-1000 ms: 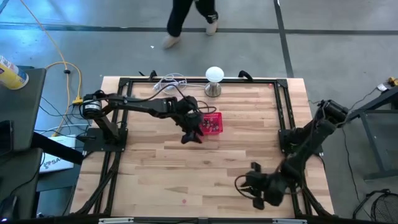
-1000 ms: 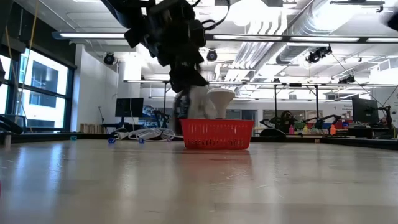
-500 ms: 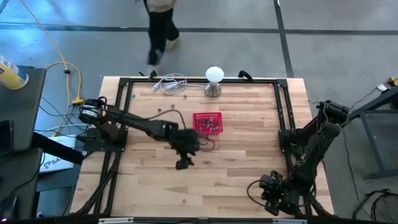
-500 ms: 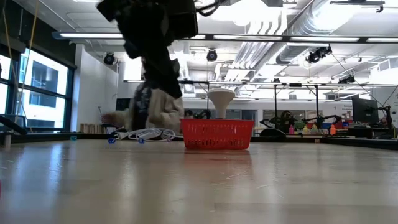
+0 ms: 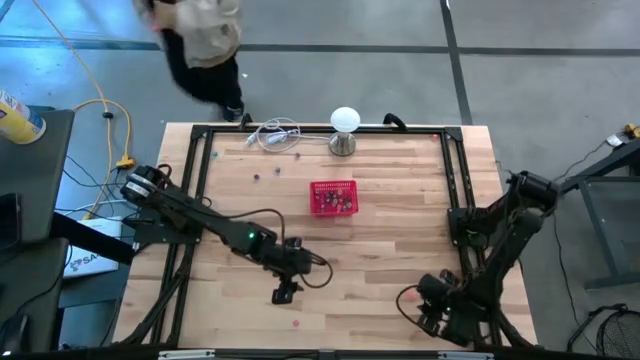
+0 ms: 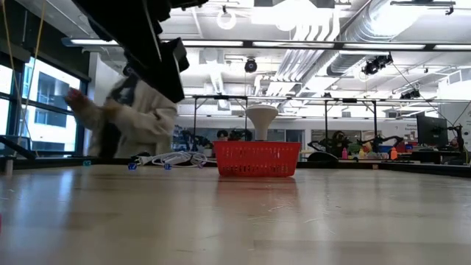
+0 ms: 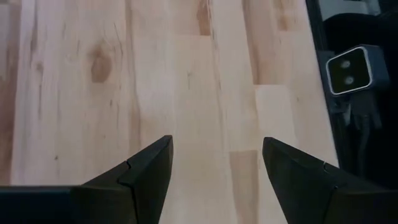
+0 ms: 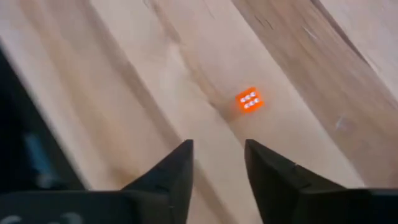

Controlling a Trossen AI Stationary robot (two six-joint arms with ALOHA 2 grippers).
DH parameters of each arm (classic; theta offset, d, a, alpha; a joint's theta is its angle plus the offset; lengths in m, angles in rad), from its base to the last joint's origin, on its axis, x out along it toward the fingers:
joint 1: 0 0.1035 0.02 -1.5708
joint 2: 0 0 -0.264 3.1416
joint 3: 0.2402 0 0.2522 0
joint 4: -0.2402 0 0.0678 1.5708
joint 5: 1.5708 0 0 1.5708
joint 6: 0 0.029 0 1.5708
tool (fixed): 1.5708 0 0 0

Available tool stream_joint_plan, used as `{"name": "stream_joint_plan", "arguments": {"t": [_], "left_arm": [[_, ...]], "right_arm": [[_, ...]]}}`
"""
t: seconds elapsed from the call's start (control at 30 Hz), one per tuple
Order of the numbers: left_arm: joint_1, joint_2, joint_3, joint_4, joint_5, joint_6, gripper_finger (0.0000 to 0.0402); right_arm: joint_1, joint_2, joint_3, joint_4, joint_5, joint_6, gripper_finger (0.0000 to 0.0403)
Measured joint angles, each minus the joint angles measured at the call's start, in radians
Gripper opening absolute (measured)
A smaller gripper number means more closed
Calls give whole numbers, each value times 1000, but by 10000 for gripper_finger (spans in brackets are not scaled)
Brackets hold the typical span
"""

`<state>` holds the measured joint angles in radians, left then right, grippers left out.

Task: Pick & Place Dice
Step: Put the bottom left orange dice into the bin

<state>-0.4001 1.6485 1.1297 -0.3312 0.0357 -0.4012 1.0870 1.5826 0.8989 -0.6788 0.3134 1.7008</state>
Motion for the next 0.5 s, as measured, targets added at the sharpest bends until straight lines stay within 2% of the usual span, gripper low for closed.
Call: {"name": "stream_joint_plan", "arguments": {"t": [0.2,0.5], "left_arm": [[-17,0,0,6,1,-19,241],[-29,0,0,52,2,-19,241]], "right_arm": [[-15,77,0,5,-2,-235,187],[-21,136,0,-6,57,-374,184]]}}
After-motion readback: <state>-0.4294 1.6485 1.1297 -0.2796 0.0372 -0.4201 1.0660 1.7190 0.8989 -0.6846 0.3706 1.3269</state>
